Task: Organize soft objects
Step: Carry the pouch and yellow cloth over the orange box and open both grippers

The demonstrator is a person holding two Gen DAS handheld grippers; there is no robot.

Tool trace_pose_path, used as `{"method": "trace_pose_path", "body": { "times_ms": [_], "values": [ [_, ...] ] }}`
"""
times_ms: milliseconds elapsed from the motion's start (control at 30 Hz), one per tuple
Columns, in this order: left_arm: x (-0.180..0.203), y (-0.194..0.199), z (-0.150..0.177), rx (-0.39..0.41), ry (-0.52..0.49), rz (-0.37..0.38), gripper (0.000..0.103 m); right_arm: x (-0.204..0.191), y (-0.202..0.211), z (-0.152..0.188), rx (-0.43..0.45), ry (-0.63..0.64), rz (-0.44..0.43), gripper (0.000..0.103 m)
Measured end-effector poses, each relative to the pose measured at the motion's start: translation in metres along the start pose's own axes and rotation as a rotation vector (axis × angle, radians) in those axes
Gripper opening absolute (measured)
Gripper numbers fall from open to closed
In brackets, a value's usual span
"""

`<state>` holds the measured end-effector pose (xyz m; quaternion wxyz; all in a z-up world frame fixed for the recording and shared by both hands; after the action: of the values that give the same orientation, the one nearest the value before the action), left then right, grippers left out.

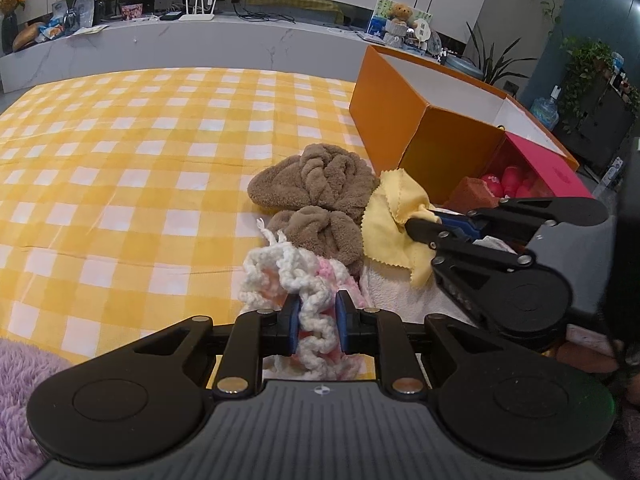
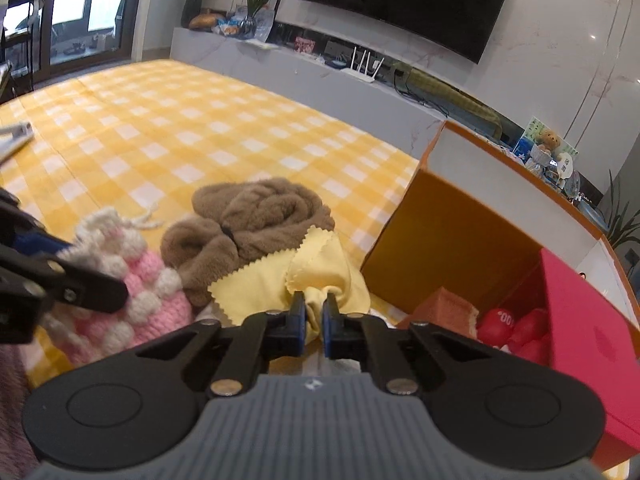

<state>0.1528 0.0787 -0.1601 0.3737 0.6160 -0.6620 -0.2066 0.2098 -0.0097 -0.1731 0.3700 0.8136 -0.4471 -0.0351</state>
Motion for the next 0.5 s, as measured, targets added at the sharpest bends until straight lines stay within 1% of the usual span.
{"method": "trace_pose_path", "body": {
  "times_ms": [100, 300, 500],
  "values": [
    [0.001, 0.006, -0.002, 0.034, 0.0, 0.012, 0.017, 0.005, 0.017, -0.006, 0.036, -0.031, 0.007, 0.005],
    [0.004, 0.023, -0.007, 0.106, 0.003, 0.036, 0.015, 0.019, 0.057, -0.009, 0.088, -0.178, -0.004, 0.005],
    [0.017, 0.048, -0.014, 0.154, -0.005, 0.053, 0.015, 0.031, 0.094, -0.005, 0.144, -0.243, 0.011, 0.005]
  ]
}}
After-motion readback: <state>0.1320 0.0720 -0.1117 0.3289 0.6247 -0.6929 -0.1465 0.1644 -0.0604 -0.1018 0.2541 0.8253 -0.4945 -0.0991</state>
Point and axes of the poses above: each gripper's, at about its wrist camera, not at the fingertips, and y roughly against the way its jaws point, x to its right, z to its underside, the point moved 9 cm from there along -y, roughly the way its jaws point, and after that the axes turned 3 degrees about y, right-handed, at the moved point
